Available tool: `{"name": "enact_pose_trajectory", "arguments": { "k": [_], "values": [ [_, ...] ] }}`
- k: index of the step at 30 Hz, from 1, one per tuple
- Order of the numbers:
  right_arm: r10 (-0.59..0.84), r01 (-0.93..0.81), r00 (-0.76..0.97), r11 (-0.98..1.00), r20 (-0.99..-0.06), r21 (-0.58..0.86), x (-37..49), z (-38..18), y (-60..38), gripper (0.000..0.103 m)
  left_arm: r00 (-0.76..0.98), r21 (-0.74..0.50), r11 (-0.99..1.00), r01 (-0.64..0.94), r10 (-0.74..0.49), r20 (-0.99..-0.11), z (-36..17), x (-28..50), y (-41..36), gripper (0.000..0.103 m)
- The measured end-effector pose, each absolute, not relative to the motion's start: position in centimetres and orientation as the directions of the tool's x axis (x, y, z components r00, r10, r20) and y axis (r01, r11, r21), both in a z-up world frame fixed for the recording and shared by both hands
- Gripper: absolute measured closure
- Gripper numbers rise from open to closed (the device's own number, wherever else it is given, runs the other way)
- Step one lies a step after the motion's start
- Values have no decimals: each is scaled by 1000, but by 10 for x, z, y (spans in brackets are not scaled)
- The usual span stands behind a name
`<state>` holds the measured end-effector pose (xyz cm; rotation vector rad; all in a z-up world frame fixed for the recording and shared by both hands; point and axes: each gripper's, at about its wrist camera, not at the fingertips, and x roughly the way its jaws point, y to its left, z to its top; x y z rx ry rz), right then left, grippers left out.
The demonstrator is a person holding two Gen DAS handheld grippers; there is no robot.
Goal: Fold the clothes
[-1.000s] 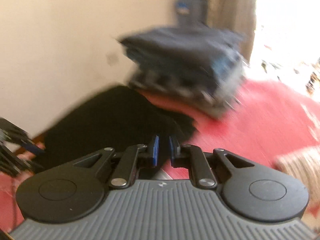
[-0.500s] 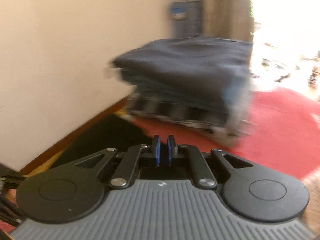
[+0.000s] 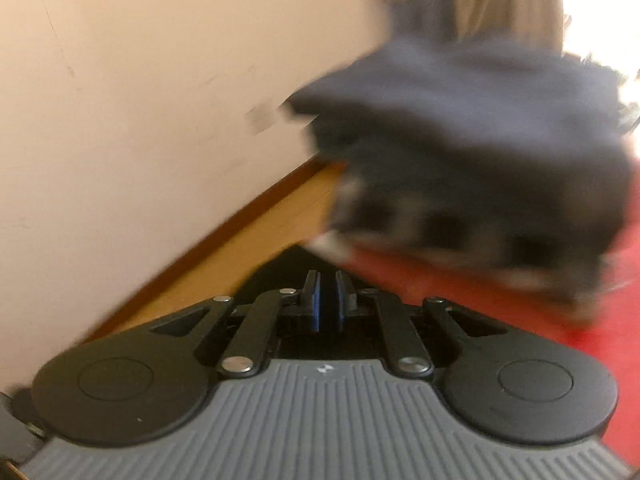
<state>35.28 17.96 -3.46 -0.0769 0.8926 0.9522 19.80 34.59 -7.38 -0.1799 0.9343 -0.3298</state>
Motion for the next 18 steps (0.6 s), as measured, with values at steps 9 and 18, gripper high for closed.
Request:
{"name": "enact_pose_trajectory", "arguments": {
  "k": [9,18],
  "values": [
    [529,-554,478,801,-701,227,372,-18,144,94,558,-315,932,181,-360,-747,-75,196,349,54],
    [629,-729,117,580,-769,363,306,4,87,94,553,-294,943,158,-332,-765,-72,196,344,54]
  ]
}}
